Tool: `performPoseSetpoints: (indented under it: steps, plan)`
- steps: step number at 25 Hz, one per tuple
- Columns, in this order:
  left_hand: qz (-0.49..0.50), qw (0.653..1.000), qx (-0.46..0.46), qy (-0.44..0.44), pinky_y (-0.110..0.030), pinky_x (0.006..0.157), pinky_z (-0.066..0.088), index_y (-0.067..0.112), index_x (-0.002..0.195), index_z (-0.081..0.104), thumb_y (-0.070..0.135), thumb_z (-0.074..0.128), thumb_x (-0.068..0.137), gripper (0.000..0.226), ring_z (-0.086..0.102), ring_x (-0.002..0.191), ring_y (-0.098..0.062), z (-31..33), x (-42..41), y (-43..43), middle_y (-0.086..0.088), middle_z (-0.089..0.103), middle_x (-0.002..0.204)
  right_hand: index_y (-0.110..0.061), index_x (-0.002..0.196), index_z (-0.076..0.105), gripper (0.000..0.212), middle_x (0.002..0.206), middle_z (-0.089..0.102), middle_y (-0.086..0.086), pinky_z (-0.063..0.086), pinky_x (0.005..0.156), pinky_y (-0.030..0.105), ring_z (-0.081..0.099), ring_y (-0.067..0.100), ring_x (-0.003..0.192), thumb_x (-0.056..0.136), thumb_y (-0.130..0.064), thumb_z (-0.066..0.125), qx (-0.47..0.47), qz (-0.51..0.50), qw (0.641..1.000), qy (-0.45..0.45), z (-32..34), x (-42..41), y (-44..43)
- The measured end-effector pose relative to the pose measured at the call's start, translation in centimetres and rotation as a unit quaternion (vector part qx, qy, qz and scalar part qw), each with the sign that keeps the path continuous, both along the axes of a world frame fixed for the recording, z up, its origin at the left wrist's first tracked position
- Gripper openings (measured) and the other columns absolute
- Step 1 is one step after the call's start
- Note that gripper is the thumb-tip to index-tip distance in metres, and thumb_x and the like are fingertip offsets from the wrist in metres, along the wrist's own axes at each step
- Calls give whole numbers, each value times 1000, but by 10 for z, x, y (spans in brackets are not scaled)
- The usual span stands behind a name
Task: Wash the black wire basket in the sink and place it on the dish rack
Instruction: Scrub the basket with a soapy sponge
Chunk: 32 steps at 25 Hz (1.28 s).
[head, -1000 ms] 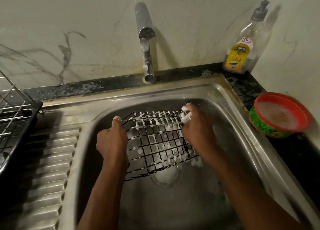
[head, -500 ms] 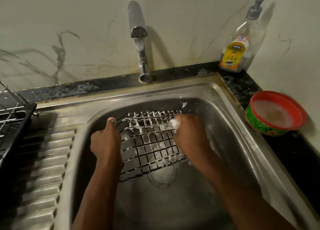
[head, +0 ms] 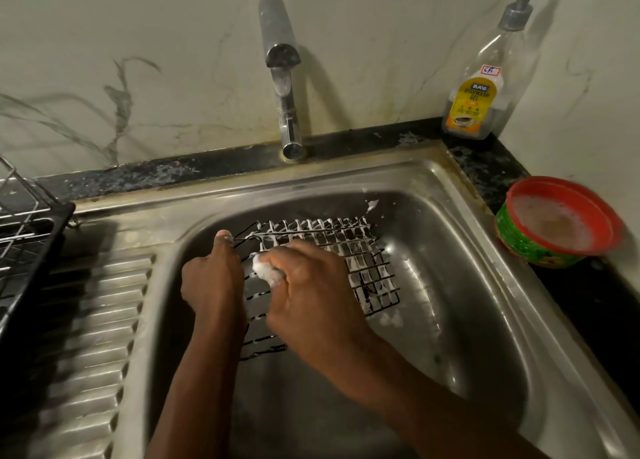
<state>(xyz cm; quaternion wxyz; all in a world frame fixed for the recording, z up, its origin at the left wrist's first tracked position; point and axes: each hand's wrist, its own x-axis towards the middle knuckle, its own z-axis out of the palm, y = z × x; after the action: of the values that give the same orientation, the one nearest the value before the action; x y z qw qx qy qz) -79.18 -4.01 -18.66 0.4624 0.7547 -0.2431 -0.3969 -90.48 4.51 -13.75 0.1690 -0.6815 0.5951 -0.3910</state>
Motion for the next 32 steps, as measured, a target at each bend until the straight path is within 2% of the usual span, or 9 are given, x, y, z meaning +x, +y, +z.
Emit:
performPoseSetpoints:
  steps: [4, 9, 13, 16, 18, 22, 26, 29, 32]
  plan:
    - [12, 998, -10, 58, -63, 88, 58, 11, 90, 71, 68, 67, 57, 67, 75, 89, -36, -25, 12, -13, -12, 77, 96, -13, 106, 75, 33, 94, 71, 2, 52, 69, 20, 59, 11, 80, 79, 5, 70, 101, -94, 989, 49, -30, -56, -19]
    - [13, 998, -13, 60, -61, 84, 60, 11, 85, 69, 68, 66, 55, 64, 75, 84, -37, -21, 12, -11, -11, 77, 92, -11, 103, 72, 25, 96, 72, 8, 49, 64, 22, 66, 21, 88, 80, -1, 73, 203, -252, 939, 115, -63, -118, -43]
    - [11, 999, -14, 44, -58, 87, 60, 9, 81, 67, 69, 64, 55, 65, 74, 88, -37, -20, 12, -10, -11, 76, 92, -13, 96, 74, 25, 85, 70, 1, 40, 55, 13, 62, 13, 74, 77, 2, 72, 139, -158, 977, 43, -31, -61, -29]
    - [6, 999, -13, 48, -59, 86, 60, 9, 84, 69, 65, 64, 58, 62, 74, 84, -37, -16, 11, -9, -13, 75, 91, -12, 95, 73, 28, 84, 69, 2, 36, 61, 18, 58, 14, 71, 73, 4, 68, 33, -17, 999, 17, 0, -4, -2]
    - [1, 998, -13, 64, -60, 83, 61, 9, 90, 72, 61, 66, 61, 60, 75, 84, -38, -11, 10, -7, -13, 76, 92, -12, 98, 72, 30, 87, 68, 3, 39, 65, 22, 56, 16, 73, 73, 4, 67, 36, 18, 999, 27, 0, -3, 5]
    - [20, 993, -29, 112, -50, 71, 61, 13, 97, 73, 40, 70, 83, 31, 76, 82, -32, -2, 9, -4, -9, 78, 98, -17, 107, 74, 35, 95, 73, 1, 47, 64, 16, 60, 12, 77, 79, 4, 70, 147, -113, 979, 79, -27, -58, -9]
    - [28, 993, -36, 106, -59, 74, 63, 10, 100, 73, 50, 72, 70, 50, 77, 86, -34, -3, 10, -3, -12, 77, 98, -13, 108, 72, 28, 102, 73, 9, 57, 80, 31, 68, 23, 94, 81, -3, 76, 238, -219, 939, 117, -45, -103, -17]
    - [27, 995, -37, 84, -60, 74, 63, 8, 99, 73, 61, 68, 58, 67, 76, 84, -35, -13, 14, -9, -13, 76, 98, -15, 102, 72, 26, 98, 71, 9, 54, 70, 27, 68, 23, 92, 79, -3, 75, 248, -222, 938, 94, -41, -91, -15]
    - [29, 997, -38, 61, -55, 75, 64, 9, 87, 71, 58, 66, 62, 56, 73, 80, -33, -11, 13, -9, -14, 75, 94, -17, 103, 74, 30, 94, 71, 3, 45, 56, 14, 64, 11, 78, 80, 2, 71, 168, -134, 976, 23, -20, -39, -1]
